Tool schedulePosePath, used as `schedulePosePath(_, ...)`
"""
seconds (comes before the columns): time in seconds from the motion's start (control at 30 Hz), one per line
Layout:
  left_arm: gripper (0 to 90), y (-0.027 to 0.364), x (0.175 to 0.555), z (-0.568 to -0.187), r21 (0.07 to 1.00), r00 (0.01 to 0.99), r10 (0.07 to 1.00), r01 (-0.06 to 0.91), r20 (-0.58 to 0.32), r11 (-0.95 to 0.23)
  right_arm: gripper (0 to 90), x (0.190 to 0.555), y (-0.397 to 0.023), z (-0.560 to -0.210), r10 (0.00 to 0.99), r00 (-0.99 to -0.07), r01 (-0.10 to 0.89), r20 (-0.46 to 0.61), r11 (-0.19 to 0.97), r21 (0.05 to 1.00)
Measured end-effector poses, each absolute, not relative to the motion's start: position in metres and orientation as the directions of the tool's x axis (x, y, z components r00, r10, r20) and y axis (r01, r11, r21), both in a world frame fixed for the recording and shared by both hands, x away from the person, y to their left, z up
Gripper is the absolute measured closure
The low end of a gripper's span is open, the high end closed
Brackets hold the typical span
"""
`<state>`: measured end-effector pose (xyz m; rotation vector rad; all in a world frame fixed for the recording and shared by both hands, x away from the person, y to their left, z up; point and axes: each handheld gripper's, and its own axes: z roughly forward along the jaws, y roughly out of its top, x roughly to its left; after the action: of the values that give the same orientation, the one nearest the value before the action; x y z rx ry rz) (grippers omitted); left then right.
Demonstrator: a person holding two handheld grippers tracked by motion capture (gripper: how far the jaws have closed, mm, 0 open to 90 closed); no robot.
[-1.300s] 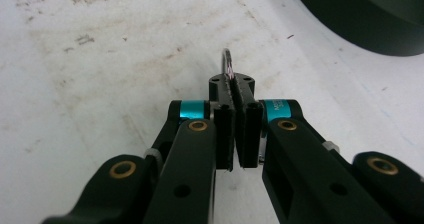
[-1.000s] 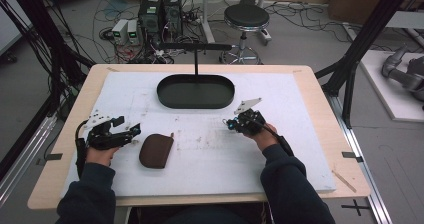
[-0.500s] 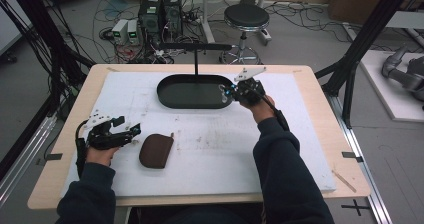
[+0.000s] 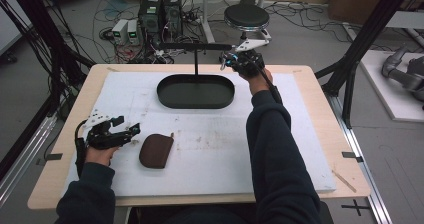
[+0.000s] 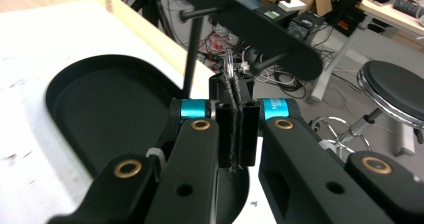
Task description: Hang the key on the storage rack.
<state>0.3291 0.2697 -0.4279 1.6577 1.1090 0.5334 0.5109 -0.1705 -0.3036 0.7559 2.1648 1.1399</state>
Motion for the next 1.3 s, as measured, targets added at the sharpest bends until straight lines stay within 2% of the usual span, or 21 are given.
schedulePosePath(0.2, 23.9, 0.270, 0.329, -0.428, 0.913, 0.476, 0.863, 0.406, -0.170, -0.045, 90.0, 0.524, -0.167, -0.304, 0.716, -0.656, 0.231, -0.238, 0.491, 0.840)
schedulePosePath(0.53, 23.9, 0.270, 0.330, -0.429, 0.911, 0.478, 0.863, 0.410, -0.164, -0.054, 90.0, 0.540, -0.170, -0.314, 0.761, -0.622, 0.270, -0.184, 0.430, 0.861)
schedulePosePath(0.7, 23.9, 0.270, 0.330, -0.429, 0.909, 0.477, 0.864, 0.412, -0.160, -0.059, 87.8, 0.545, -0.164, -0.320, 0.808, -0.559, 0.300, -0.186, 0.406, 0.863)
schedulePosePath(0.73, 23.9, 0.270, 0.330, -0.429, 0.908, 0.478, 0.864, 0.414, -0.161, -0.060, 79.3, 0.545, -0.164, -0.321, 0.820, -0.544, 0.314, -0.178, 0.396, 0.863)
schedulePosePath(0.77, 23.9, 0.270, 0.330, -0.429, 0.908, 0.478, 0.864, 0.414, -0.161, -0.060, 79.3, 0.545, -0.164, -0.321, 0.820, -0.544, 0.314, -0.178, 0.396, 0.863)
schedulePosePath(0.8, 23.9, 0.270, 0.329, -0.429, 0.908, 0.480, 0.863, 0.415, -0.159, -0.063, 62.7, 0.544, -0.166, -0.321, 0.840, -0.517, 0.334, -0.163, 0.374, 0.865)
schedulePosePath(0.93, 23.9, 0.270, 0.329, -0.429, 0.908, 0.478, 0.864, 0.413, -0.155, -0.065, 53.6, 0.536, -0.172, -0.318, 0.842, -0.502, 0.325, -0.195, 0.393, 0.860)
schedulePosePath(1.1, 24.0, 0.269, 0.328, -0.429, 0.908, 0.478, 0.864, 0.414, -0.157, -0.063, 49.7, 0.520, -0.184, -0.313, 0.841, -0.498, 0.299, -0.210, 0.395, 0.869)
schedulePosePath(1.17, 23.9, 0.269, 0.328, -0.429, 0.908, 0.480, 0.863, 0.413, -0.155, -0.067, 45.4, 0.510, -0.194, -0.310, 0.837, -0.512, 0.292, -0.193, 0.381, 0.877)
schedulePosePath(1.23, 23.9, 0.269, 0.327, -0.429, 0.908, 0.481, 0.862, 0.413, -0.157, -0.065, 40.0, 0.502, -0.202, -0.306, 0.824, -0.546, 0.337, -0.150, 0.380, 0.862)
schedulePosePath(1.3, 23.9, 0.268, 0.326, -0.428, 0.913, 0.484, 0.860, 0.403, -0.160, -0.057, 39.7, 0.490, -0.210, -0.304, 0.798, -0.586, 0.337, -0.140, 0.397, 0.854)
